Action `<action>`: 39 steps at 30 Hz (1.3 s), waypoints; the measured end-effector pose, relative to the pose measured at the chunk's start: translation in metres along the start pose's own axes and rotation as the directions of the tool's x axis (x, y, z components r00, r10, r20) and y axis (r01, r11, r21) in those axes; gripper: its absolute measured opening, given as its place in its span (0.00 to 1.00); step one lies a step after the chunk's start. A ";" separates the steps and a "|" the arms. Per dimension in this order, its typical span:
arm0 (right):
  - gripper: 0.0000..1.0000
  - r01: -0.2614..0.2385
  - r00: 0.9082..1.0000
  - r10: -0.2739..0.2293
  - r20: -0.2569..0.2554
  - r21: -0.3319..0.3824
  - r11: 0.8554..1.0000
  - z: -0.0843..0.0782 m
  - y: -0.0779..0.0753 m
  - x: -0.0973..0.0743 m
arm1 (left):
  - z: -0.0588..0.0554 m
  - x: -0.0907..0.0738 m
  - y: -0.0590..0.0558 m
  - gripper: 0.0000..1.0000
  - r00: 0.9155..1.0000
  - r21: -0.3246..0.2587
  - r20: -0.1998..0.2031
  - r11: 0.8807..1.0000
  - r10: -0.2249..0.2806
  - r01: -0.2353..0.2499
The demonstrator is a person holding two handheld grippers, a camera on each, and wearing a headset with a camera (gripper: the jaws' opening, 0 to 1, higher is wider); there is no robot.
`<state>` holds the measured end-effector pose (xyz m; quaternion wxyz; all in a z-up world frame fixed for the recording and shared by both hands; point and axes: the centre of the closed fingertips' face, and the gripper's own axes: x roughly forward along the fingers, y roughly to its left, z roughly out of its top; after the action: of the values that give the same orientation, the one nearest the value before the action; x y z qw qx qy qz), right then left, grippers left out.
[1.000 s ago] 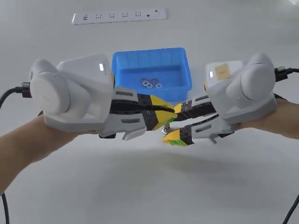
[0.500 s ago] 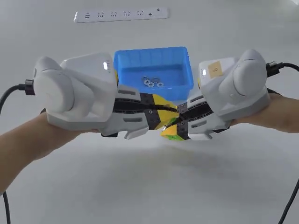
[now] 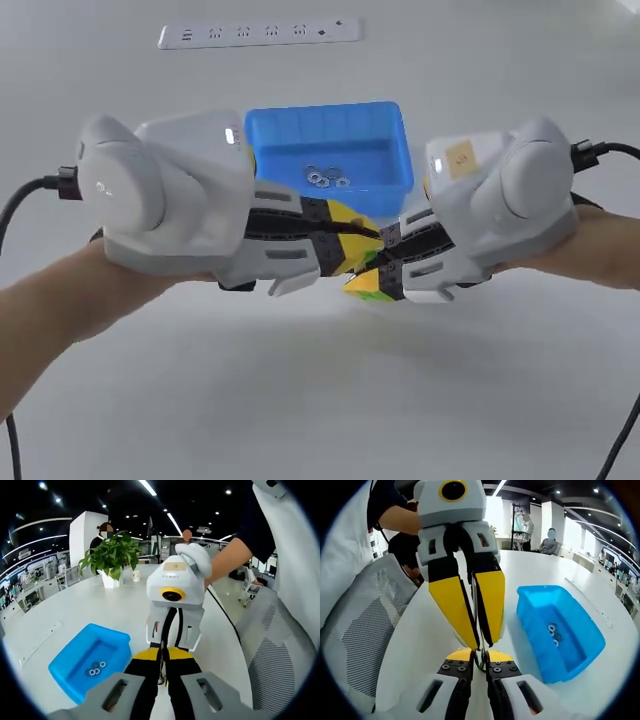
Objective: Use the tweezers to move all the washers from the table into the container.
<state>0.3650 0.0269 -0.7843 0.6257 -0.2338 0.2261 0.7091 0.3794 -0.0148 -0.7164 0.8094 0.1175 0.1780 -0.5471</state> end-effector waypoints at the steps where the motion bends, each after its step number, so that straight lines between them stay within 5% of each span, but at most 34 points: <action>1: 0.10 0.002 1.000 -0.002 0.003 -0.001 1.000 0.000 0.000 0.000 | 0.000 0.000 0.000 0.07 1.000 -0.005 -0.001 1.000 0.002 -0.002; 23: 0.09 0.018 1.000 -0.018 0.011 -0.010 1.000 0.004 -0.003 0.001 | 0.013 -0.009 0.003 0.12 0.998 -0.086 0.058 0.996 0.010 -0.005; 30: 0.09 0.028 0.999 -0.028 0.024 -0.002 1.000 0.007 -0.006 -0.001 | 0.009 -0.016 -0.001 0.16 0.999 -0.090 0.040 0.996 0.001 0.002; 39: 0.09 0.051 0.998 -0.051 0.043 0.015 0.999 0.016 -0.010 -0.009 | 0.000 -0.036 0.013 0.24 0.998 -0.115 0.006 0.991 0.062 -0.060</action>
<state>0.3757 0.0303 -0.7665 0.6500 -0.2194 0.2114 0.6962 0.3788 0.0206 -0.7015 0.8320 0.0733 0.2016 -0.5116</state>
